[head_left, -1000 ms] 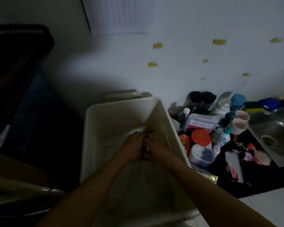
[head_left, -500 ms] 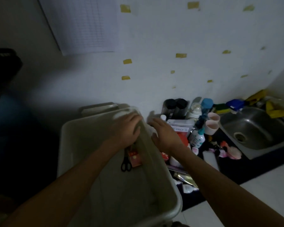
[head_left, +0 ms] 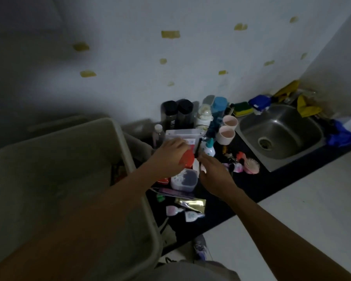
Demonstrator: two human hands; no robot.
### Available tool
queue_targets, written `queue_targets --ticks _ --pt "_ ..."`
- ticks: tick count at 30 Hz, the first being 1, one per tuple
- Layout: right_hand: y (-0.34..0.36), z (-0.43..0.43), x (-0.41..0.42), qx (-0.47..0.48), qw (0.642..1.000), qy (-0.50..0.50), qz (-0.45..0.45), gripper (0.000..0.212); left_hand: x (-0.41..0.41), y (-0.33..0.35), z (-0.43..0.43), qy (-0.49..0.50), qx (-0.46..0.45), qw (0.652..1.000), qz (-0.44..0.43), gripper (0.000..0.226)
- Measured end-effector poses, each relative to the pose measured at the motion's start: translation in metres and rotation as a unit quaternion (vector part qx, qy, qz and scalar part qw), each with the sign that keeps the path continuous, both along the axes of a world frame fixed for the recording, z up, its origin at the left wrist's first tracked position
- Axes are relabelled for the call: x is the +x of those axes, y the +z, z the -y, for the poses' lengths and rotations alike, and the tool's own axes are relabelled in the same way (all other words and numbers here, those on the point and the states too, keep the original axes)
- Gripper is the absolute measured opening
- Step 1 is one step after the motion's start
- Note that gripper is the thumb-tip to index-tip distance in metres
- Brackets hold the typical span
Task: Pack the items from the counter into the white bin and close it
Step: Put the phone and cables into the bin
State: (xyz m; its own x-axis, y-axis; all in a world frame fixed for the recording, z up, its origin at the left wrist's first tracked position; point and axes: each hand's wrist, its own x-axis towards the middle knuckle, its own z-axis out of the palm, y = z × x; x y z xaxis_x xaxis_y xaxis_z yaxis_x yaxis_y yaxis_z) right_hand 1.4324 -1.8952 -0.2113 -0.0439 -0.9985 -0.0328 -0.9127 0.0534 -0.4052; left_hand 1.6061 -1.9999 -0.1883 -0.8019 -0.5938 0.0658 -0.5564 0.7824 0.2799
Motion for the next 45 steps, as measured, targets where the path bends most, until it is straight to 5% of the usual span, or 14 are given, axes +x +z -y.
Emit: queue_targets --ticks 16,25,32,42,45 --pt "-0.100 -0.016 -0.121 0.140 0.990 0.028 0.003 0.045 -0.114 -0.107 -0.070 0.121 0.162 0.979 -0.023 0.033" --pt "-0.143 -0.043 -0.144 0.168 0.983 0.044 -0.063 0.037 -0.137 -0.132 -0.098 0.089 0.109 0.989 -0.048 0.028" --pt "-0.155 -0.029 -0.124 0.138 0.985 -0.075 -0.069 0.046 -0.144 -0.146 -0.117 0.201 0.310 0.928 -0.054 0.028" --pt "-0.162 -0.016 -0.125 0.217 0.971 -0.086 -0.039 0.052 -0.146 -0.152 -0.121 0.286 0.354 0.886 -0.084 0.031" --pt "-0.162 -0.022 -0.132 0.190 0.977 -0.077 0.064 0.038 -0.150 -0.157 -0.119 0.284 0.349 0.889 -0.082 0.028"
